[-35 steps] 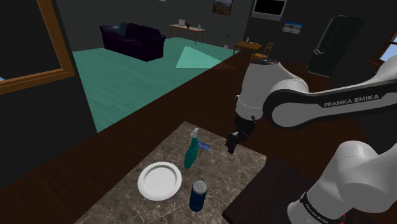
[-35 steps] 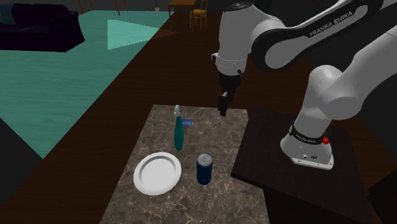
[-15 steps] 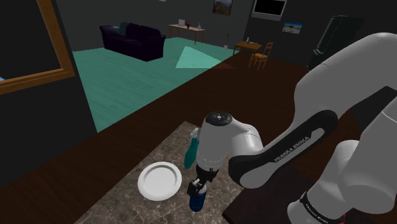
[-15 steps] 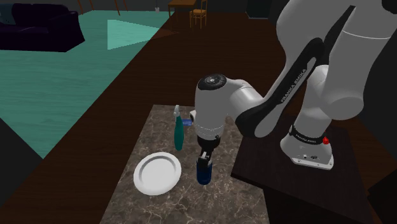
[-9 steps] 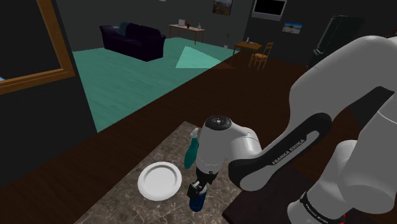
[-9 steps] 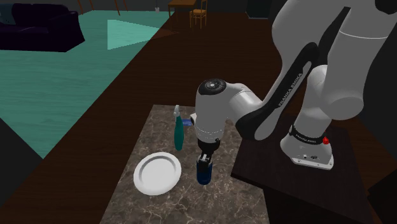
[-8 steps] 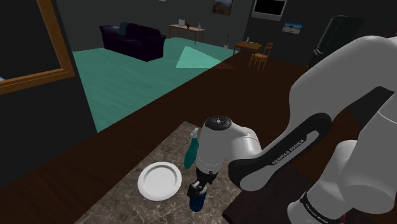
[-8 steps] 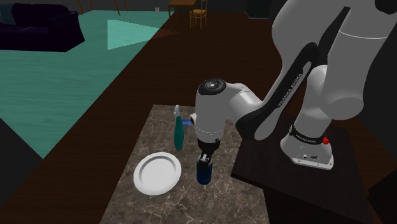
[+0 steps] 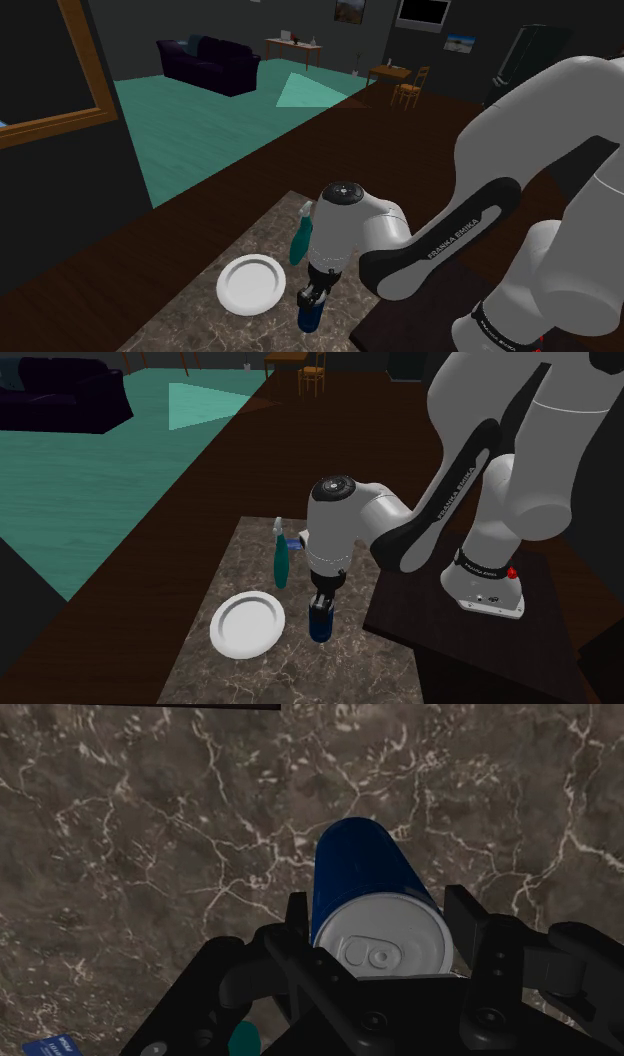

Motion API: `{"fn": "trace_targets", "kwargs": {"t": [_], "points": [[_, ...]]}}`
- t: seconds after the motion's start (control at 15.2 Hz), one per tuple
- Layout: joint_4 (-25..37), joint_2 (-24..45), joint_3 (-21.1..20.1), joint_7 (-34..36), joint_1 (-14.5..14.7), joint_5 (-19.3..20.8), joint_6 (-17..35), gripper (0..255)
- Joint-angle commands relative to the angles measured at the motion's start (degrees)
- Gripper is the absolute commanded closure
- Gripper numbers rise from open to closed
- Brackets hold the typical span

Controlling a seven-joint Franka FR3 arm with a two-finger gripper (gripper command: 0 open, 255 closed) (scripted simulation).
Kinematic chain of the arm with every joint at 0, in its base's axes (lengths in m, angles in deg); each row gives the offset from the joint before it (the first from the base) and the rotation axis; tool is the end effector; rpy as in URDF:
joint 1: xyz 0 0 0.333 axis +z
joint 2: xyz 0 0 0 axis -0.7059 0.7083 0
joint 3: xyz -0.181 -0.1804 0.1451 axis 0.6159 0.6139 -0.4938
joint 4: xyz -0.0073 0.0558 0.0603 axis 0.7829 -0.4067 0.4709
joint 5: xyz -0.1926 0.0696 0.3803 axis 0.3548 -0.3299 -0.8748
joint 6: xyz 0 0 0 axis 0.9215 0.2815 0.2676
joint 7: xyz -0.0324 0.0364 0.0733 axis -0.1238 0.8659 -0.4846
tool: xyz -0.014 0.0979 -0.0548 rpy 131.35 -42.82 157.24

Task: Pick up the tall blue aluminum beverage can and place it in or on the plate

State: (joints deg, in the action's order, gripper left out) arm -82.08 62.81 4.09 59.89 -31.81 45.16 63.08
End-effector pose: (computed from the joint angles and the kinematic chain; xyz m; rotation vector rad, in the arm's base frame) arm 0.3546 0.3212 0.1971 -3.1384 -0.1372 -0.0036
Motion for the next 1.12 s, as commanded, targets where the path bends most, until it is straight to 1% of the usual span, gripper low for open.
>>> {"fn": "trace_targets", "kwargs": {"t": [0.0, 0.26, 0.66, 1.06], "points": [[0.0, 0.0, 0.0, 0.0, 0.0, 0.0, 0.0, 255], [0.0, 0.0, 0.0, 0.0, 0.0, 0.0, 0.0, 255], [0.8, -4.9, -0.3, -3.0, 0.1, -4.2, -5.1, 255], [2.1, -9.2, 0.1, -5.1, 0.5, -7.0, -10.3, 255]]}}
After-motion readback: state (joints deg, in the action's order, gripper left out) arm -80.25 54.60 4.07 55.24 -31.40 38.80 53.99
